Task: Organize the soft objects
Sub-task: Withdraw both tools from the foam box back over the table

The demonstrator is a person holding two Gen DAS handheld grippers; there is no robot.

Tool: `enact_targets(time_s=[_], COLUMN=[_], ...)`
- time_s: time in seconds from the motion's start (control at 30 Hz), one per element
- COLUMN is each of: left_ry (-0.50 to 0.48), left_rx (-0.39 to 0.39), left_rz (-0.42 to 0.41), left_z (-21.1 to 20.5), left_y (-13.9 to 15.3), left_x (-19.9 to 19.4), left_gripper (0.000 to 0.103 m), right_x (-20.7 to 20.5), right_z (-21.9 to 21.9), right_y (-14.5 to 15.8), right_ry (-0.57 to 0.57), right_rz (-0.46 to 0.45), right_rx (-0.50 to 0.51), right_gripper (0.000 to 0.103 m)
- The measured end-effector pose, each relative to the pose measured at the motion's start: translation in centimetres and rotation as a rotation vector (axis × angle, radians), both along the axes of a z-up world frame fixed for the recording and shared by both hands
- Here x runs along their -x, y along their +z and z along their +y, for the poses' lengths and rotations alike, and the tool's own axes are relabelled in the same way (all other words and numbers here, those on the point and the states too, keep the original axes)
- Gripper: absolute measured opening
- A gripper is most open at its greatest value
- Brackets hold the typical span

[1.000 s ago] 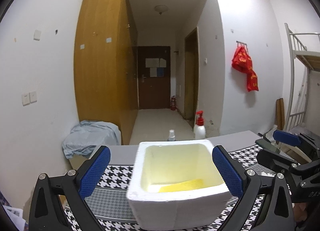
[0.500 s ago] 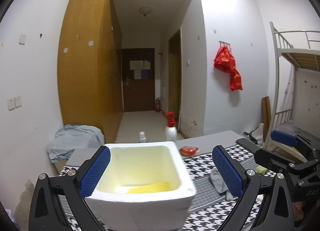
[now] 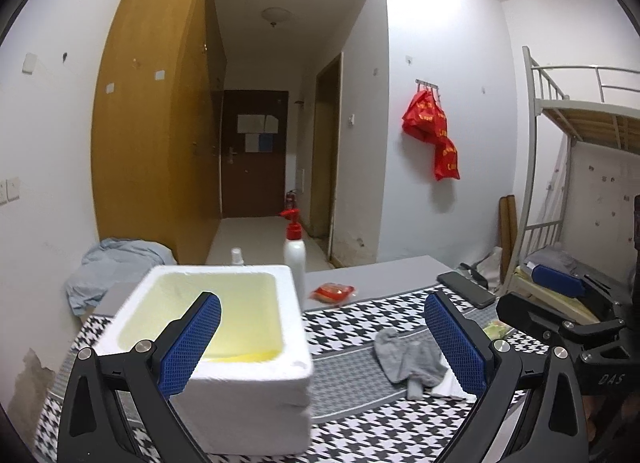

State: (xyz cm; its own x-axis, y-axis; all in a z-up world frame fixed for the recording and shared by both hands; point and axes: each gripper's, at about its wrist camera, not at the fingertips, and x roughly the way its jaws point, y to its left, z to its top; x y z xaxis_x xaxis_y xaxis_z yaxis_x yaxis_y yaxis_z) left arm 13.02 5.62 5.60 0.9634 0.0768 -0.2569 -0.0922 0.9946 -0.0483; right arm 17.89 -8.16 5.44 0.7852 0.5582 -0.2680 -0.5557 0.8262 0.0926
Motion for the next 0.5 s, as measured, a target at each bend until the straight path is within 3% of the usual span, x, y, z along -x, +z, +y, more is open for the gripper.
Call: enact_targets(time_s=[0.3,0.5], left_ry=[0.017,-0.016], left_rx=[0.004,0.018], left_rz=[-0.019,0.006], left_z=[-1.7,-3.2], left_y=[-2.0,-3.1], left_x=[0.6,0.7], left_gripper=[0.102,0.102], right_x=[0.4,-0.1], right_z=[-2.6,-4.5], right_y=[-1.8,-3.6], right_ry=[-0.074,-0.089], right_rz=[-0.006,0.043], right_rx=[0.013,0.028], right_gripper=[0.101,0.101])
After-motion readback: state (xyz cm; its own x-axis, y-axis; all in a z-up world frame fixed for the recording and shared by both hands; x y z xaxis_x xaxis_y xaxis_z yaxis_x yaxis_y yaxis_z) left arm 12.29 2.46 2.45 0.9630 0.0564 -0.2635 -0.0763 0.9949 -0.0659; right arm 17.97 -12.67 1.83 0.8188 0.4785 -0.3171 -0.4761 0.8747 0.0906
